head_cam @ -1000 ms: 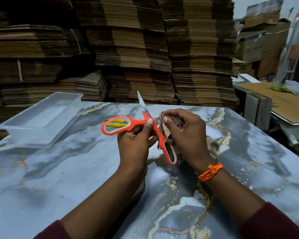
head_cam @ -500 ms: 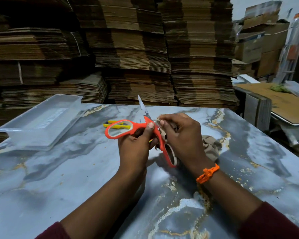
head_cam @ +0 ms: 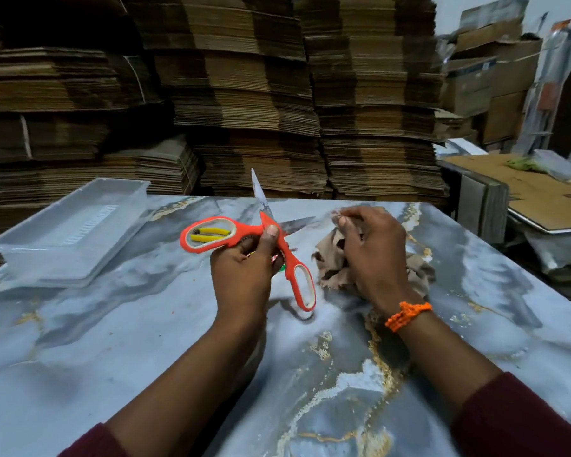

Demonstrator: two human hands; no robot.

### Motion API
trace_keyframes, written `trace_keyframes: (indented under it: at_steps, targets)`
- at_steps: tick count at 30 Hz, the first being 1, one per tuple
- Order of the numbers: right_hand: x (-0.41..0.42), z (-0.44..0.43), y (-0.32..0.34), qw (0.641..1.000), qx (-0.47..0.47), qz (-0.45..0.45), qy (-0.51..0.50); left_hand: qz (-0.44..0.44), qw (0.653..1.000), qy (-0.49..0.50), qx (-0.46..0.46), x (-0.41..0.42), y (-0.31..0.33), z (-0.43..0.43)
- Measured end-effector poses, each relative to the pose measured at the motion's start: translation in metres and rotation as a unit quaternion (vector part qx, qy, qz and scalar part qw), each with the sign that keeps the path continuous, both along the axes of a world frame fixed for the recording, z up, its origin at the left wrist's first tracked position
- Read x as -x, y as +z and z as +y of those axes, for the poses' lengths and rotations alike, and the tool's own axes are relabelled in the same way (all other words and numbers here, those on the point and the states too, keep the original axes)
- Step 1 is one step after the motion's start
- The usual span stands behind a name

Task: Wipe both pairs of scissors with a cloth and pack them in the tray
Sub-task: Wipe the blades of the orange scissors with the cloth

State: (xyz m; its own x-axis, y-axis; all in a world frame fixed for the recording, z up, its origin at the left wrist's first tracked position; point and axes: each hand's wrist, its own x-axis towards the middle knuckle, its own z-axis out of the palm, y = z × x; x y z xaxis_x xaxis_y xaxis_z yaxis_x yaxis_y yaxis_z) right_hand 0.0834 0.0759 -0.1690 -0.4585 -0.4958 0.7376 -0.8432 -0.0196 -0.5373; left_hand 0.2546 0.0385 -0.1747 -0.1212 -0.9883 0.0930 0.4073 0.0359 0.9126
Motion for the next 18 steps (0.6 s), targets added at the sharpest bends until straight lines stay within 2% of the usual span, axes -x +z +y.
trace_keyframes:
  at_steps: [2, 5, 7, 12, 15, 18]
  targets:
    - [-0.013, 0.005, 0.002, 0.999, 0.034, 0.007, 0.026, -0.006, 1.000, 0.002, 0.003, 0.003, -0.001, 0.000]
    - [-0.050, 0.003, -0.008, 0.991, 0.005, 0.063, 0.121, -0.027, 0.999, -0.007, 0.023, 0.003, -0.002, 0.002]
    - [-0.051, -0.004, -0.013, 0.985, -0.002, 0.083, 0.149, -0.013, 1.000, -0.011, 0.015, 0.002, -0.002, 0.003]
    - [-0.032, -0.009, -0.003, 0.995, 0.013, 0.019, 0.096, 0.028, 0.999, -0.021, -0.002, 0.003, 0.004, 0.005]
    - [-0.048, 0.001, -0.008, 0.988, -0.001, 0.058, 0.140, 0.014, 0.999, -0.026, 0.015, 0.002, 0.001, 0.004]
    - [-0.034, -0.006, -0.004, 0.992, 0.005, 0.029, 0.120, 0.027, 0.999, -0.025, -0.006, 0.002, 0.002, 0.005]
